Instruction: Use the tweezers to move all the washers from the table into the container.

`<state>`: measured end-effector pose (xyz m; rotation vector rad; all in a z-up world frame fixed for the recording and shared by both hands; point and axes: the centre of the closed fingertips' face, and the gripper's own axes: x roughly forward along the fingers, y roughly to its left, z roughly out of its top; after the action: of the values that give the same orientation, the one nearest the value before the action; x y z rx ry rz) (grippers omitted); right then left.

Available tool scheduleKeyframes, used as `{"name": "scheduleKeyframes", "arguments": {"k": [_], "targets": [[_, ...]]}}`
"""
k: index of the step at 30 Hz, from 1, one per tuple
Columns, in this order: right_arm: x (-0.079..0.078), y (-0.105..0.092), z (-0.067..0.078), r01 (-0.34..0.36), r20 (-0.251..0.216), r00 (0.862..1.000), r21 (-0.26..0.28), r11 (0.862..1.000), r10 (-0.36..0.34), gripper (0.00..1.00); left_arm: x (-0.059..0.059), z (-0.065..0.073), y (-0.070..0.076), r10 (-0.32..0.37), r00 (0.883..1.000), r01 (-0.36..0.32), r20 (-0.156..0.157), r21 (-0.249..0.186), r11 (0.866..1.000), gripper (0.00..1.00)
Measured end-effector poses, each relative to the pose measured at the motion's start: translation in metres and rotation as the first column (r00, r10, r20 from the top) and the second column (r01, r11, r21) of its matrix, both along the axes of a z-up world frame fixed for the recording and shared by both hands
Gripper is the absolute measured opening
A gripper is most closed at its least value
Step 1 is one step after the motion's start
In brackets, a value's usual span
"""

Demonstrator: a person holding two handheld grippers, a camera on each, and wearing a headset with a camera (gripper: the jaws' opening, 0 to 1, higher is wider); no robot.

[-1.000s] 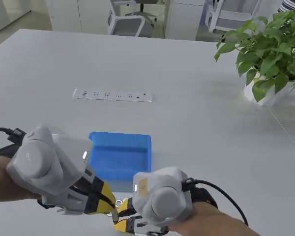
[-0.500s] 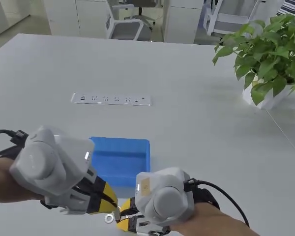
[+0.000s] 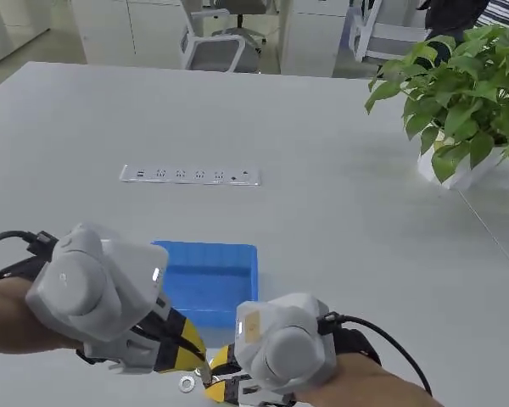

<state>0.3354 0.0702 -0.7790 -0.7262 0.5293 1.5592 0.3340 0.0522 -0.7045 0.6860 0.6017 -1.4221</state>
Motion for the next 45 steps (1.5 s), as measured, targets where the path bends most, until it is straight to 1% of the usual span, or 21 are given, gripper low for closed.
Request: {"name": "scheduleKeyframes", "arguments": {"k": [2, 6, 11, 13, 15, 21, 24, 26, 28, 34, 36, 41, 45], "targets": [[0.0004, -0.0004, -0.0007, 0.003, -0.004, 1.0, 0.001, 1.0, -0.003, 0.12, 0.0009, 0.0, -0.0007, 0.002, 1.0, -0.002, -0.003, -0.005, 1.0, 0.05], [0.0013, -0.001, -0.0014, 0.004, -0.003, 1.0, 0.002, 1.0, -0.004, 0.12, 0.0027, -0.0003, -0.0019, -0.001, 1.0, 0.001, 0.0, -0.006, 1.0, 0.05], [0.0029, -0.0014, -0.0018, 0.013, -0.009, 1.0, 0.002, 1.0, -0.013, 0.12, 0.0077, -0.0009, -0.0017, 0.013, 1.0, -0.013, -0.005, -0.012, 1.0, 0.05], [0.0032, -0.0012, -0.0017, 0.015, -0.012, 1.0, 0.001, 1.0, -0.015, 0.12, 0.008, -0.0006, -0.0024, 0.015, 1.0, -0.015, -0.007, -0.013, 1.0, 0.05], [0.0037, -0.001, -0.0018, 0.017, -0.011, 1.0, 0.002, 1.0, -0.017, 0.11, 0.008, -0.0003, -0.0028, 0.016, 1.0, -0.016, -0.01, -0.014, 1.0, 0.05], [0.0036, -0.0018, -0.0026, 0.036, -0.029, 0.999, 0.003, 0.999, -0.036, 0.1, 0.0058, 0.0005, -0.0053, 0.014, 1.0, -0.015, -0.011, -0.017, 1.0, 0.05], [0.0042, -0.0017, -0.0027, 0.061, -0.038, 0.997, 0.009, 0.998, -0.061, 0.09, 0.0058, 0.0008, -0.0054, 0.016, 1.0, -0.017, -0.009, -0.015, 1.0, 0.05], [0.0039, -0.0017, -0.0026, 0.082, -0.053, 0.995, 0.016, 0.997, -0.081, 0.09, 0.0052, 0.0011, -0.0055, 0.017, 1.0, -0.017, -0.009, -0.015, 1.0, 0.05], [0.0038, -0.0018, -0.0025, 0.089, -0.058, 0.994, 0.017, 0.996, -0.087, 0.08, 0.0044, 0.0014, -0.0061, 0.017, 1.0, -0.017, -0.01, -0.017, 1.0, 0.05], [0.0033, -0.0017, -0.0018, 0.084, -0.064, 0.994, 0.011, 0.996, -0.084, 0.09, 0.0035, 0.002, -0.0075, 0.015, 1.0, -0.015, -0.011, -0.02, 1.0, 0.05], [0.0029, -0.001, -0.0013, 0.072, -0.05, 0.996, 0.008, 0.997, -0.072, 0.09, 0.0036, 0.0022, -0.007, 0.017, 1.0, -0.017, -0.011, -0.019, 1.0, 0.05], [0.004, 0.0001, -0.0013, 0.084, -0.058, 0.995, 0.014, 0.996, -0.083, 0.11, 0.0025, 0.0026, -0.0044, 0.019, 1.0, -0.019, -0.012, -0.015, 1.0, 0.05], [0.0049, 0.0006, -0.0012, 0.09, -0.069, 0.994, 0.008, 0.996, -0.089, 0.11, 0.0032, 0.003, -0.0034, 0.024, 1.0, -0.024, -0.012, -0.013, 1.0, 0.05]]}}
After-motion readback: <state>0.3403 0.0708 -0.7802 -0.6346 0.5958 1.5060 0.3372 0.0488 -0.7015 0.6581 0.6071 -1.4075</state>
